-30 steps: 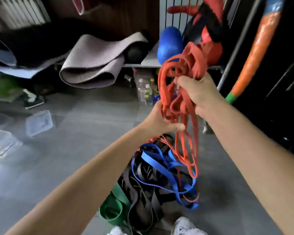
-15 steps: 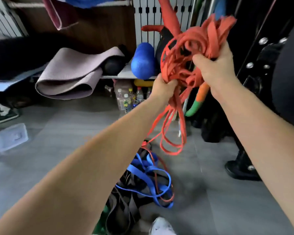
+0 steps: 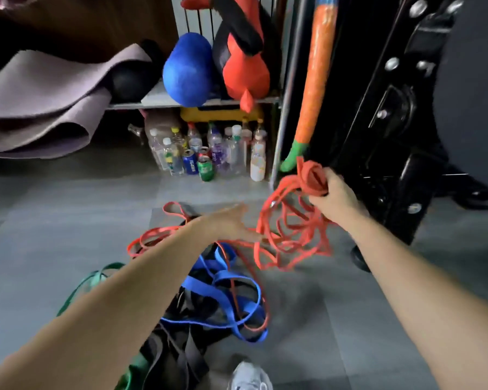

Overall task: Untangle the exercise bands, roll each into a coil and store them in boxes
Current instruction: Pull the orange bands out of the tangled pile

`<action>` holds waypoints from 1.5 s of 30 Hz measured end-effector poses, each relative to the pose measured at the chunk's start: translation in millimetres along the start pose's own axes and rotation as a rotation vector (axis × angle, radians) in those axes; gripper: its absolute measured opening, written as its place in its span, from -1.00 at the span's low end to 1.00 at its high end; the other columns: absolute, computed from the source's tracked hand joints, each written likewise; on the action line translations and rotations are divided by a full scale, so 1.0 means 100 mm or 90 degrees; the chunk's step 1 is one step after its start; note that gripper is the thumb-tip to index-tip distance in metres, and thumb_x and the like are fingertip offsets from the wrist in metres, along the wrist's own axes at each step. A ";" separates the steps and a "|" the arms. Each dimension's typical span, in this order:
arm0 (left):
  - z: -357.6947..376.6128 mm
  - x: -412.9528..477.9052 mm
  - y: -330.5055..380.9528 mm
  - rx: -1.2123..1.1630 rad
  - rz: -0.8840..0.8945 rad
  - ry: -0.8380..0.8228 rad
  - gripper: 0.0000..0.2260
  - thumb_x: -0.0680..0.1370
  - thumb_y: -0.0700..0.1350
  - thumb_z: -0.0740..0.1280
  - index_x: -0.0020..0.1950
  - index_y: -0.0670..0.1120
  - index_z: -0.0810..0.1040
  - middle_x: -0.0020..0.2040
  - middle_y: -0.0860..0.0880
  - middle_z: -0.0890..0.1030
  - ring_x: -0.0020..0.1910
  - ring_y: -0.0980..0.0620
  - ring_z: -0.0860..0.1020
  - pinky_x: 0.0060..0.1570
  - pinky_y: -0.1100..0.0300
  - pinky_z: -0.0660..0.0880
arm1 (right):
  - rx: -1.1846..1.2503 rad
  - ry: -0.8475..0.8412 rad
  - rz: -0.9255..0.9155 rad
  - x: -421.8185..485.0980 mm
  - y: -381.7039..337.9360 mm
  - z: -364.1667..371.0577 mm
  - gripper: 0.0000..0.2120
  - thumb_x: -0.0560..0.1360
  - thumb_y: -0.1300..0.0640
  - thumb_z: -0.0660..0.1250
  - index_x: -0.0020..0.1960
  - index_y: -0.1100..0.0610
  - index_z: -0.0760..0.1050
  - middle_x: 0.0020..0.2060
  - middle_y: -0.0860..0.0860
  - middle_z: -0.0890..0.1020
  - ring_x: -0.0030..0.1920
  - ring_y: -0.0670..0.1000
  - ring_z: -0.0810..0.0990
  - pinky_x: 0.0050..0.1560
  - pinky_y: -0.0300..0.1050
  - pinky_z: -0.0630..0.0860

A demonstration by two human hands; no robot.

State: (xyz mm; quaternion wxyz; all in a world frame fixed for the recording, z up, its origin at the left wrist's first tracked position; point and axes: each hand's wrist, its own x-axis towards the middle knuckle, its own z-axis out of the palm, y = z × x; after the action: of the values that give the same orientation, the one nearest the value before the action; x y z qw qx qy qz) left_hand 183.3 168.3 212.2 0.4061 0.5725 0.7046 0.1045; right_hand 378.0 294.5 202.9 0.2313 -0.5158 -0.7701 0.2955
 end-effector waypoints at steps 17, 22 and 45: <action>0.70 0.44 -2.10 0.097 -0.187 0.069 -0.44 0.52 0.04 0.32 0.47 -0.08 0.26 0.33 -0.15 0.44 0.30 -0.16 0.41 0.21 0.05 0.35 | -0.355 -0.195 0.337 0.28 1.00 1.96 -0.05 0.32 -0.13 0.47 0.48 0.10 -0.02 0.37 0.27 0.31 0.36 0.29 0.31 0.33 0.16 0.29; 1.17 0.62 -2.35 0.231 -0.139 0.008 -0.35 0.51 0.15 0.29 0.52 0.06 0.11 0.48 -0.01 0.25 0.47 -0.07 0.17 0.44 -0.24 -0.03 | -0.272 -0.362 0.095 -0.17 0.87 2.87 -0.44 0.46 -0.22 0.27 0.33 0.09 0.39 0.30 0.15 0.41 0.32 0.18 0.39 0.27 -0.01 0.37; 1.85 0.55 -2.70 0.343 -0.168 -0.022 -0.31 0.48 0.09 0.31 0.52 0.08 0.06 0.45 0.02 0.25 0.43 -0.19 0.16 0.39 -0.26 -0.25 | -0.016 -0.572 0.125 -1.30 0.55 3.20 -0.67 0.25 -0.23 0.27 -0.39 0.04 0.48 -0.45 -0.06 0.52 -0.33 -0.06 0.51 -0.30 -0.15 0.35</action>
State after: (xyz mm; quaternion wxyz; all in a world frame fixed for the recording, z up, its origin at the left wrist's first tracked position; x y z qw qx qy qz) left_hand 115.1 71.6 -97.8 0.2617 0.5647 0.7681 -0.1501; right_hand 249.1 120.4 -72.0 -0.1608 -0.4098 -0.7452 0.5009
